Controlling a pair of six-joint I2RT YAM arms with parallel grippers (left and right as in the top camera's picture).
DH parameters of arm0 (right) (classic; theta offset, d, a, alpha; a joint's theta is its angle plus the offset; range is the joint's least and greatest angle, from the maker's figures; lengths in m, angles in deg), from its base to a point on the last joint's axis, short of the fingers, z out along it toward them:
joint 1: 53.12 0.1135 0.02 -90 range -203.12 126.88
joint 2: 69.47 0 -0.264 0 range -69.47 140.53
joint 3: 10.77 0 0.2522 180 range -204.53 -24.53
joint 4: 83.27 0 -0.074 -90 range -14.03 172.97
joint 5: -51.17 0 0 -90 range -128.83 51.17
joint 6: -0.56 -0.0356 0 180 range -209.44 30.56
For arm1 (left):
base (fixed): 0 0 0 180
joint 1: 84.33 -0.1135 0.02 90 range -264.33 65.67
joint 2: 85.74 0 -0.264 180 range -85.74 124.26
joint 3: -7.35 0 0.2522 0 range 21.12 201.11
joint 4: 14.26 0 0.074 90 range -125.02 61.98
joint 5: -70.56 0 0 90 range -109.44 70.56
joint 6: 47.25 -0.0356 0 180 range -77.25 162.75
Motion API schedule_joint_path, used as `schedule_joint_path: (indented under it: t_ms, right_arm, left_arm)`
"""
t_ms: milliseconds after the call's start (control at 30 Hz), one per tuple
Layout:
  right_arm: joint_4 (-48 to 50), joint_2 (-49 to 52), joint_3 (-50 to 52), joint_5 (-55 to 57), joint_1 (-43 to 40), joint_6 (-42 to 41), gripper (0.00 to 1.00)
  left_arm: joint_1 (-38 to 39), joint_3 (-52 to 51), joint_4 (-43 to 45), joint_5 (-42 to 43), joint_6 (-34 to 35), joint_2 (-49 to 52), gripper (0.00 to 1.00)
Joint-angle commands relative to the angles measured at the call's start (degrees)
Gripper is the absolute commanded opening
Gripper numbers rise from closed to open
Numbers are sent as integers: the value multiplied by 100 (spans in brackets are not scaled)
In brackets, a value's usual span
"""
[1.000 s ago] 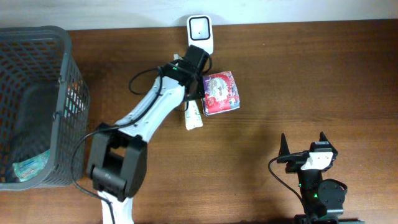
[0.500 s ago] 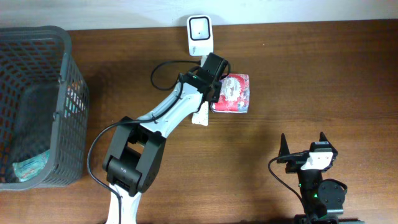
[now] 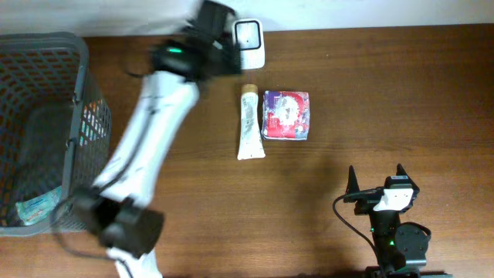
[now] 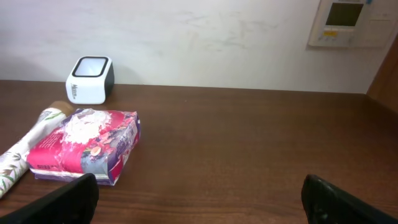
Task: Scan the item barcode
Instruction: 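Place the white tube beside the red bag with the left gripper, then grasp the small orange packet in the basket with the left gripper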
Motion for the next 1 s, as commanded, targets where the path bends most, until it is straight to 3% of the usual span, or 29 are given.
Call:
schedule_joint_path:
  t_ms: [0,133,233,333,433,500,633,700,767,900,967]
  right_arm:
    - [-17,-33,48,35,31,37,99]
    - [-17,-33,48,35,31,37,99]
    - [-17,-33,48,35,31,37,99]
    - [-17,-33,48,35,31,37,99]
    - [-17,-33,48,35,31,37,99]
    - [-17,-33,48,35,31,37,99]
    - [-17,-33,48,35,31,37,99]
    - [-17,-33,48,35,31,37,99]
    - [-17,-33,48,35,31,37,99]
    - [-17,-33,48,35,31,37,99]
    - [-17,-33,48,35,31,37,99]
  left_arm:
    - [-1152,339,-48,-927,-317,-1132,99]
    - [-3346,236,-496,-914,-315,-1353,99]
    - [-4389,-109,-595,645,-313,-964,99]
    - [-4966,-238,-739,1650,-315,-422,96]
    - [-4979,-238,-964,1803,-208,203,99]
    - [-4966,-238,-1237,1827,706,726,98]
    - [-4739,-238,-1187,1829,1001,1373,99]
    - [-4616,-238,-1075,1917,1001,1650,86]
    - [-4444,-238,-883,1978,1001,1829,81]
    - [-4404,-238,-704,2020,1067,2216,82]
    - [-4404,-238,-699,2020,1062,2385,60]
